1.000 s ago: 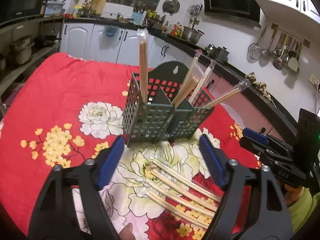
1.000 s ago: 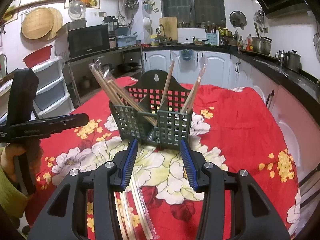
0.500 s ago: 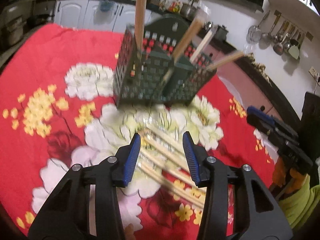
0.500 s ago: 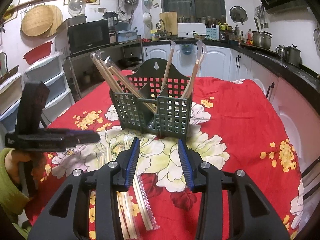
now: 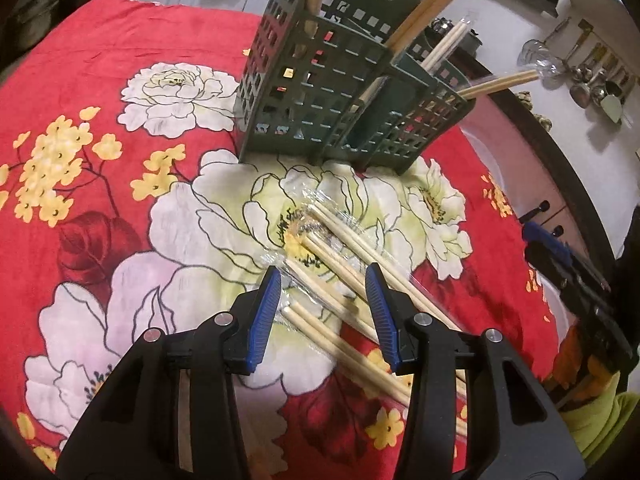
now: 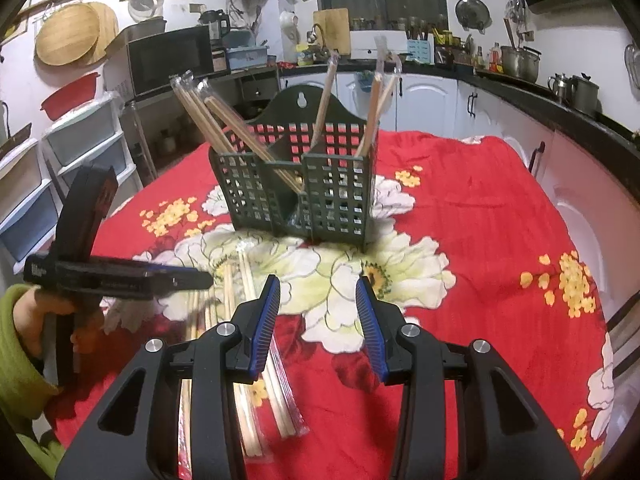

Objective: Organize utensils
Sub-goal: 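Lower both open grippers onto the remaining wrapped chopsticks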

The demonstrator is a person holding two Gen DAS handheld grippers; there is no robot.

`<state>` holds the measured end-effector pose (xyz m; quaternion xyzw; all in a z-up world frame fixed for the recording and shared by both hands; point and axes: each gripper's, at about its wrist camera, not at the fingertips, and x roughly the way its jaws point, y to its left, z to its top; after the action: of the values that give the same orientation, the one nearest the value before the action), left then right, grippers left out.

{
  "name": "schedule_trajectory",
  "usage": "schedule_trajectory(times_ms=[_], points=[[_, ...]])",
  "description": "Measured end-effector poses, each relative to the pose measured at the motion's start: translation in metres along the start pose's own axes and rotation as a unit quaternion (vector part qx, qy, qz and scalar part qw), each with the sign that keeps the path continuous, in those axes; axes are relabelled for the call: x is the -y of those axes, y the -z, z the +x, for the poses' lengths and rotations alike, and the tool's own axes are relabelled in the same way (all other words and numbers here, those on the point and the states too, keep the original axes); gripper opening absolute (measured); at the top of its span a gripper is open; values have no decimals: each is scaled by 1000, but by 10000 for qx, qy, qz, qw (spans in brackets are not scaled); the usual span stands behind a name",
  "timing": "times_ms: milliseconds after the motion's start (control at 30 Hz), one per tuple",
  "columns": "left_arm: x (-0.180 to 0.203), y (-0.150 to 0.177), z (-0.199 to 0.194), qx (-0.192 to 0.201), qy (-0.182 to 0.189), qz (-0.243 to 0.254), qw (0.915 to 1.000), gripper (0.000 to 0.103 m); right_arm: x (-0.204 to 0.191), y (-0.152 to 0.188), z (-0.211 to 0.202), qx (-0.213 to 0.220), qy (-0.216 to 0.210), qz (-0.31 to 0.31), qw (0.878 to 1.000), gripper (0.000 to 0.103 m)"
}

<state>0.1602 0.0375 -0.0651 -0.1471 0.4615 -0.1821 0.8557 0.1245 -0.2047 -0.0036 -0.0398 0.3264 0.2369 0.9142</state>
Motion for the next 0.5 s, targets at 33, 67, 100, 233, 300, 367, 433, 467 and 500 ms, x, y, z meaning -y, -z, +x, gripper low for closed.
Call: schedule_trajectory(times_ms=[33, 67, 100, 233, 300, 367, 433, 467, 500], points=[[-1, -2, 2, -17, -11, -40, 10000, 37, 1, 3, 1, -51, -10, 2, 10000, 38], [-3, -3, 4, -31, -11, -75, 10000, 37, 1, 5, 2, -96, -19, -2, 10000, 38], [-3, -5, 5, -35, -20, -90, 10000, 37, 2, 9, 3, -153, -18, -12, 9999, 38], [-8, -11, 11, -39, -60, -147, 9999, 37, 3, 26, 6, -407, -97, 16, 9991, 38], [-8, -14, 13, -24, -72, -147, 9999, 37, 3, 33, 5, -495, -155, 25, 9987, 38], [-9, -15, 15, 5, -86, -130, 9999, 35, 1, 39, 5, -573, -203, 22, 9982, 38], [-10, -16, 16, 25, -106, -148, 9998, 31, 1, 47, 6, -676, -276, 69, 9973, 38], [-11, -16, 16, 35, -118, -155, 9998, 28, 0, 50, 6, -713, -302, 85, 9970, 37], [-13, -17, 16, 45, -140, -155, 9998, 23, 0, 54, 6, -772, -343, 105, 9964, 36]])
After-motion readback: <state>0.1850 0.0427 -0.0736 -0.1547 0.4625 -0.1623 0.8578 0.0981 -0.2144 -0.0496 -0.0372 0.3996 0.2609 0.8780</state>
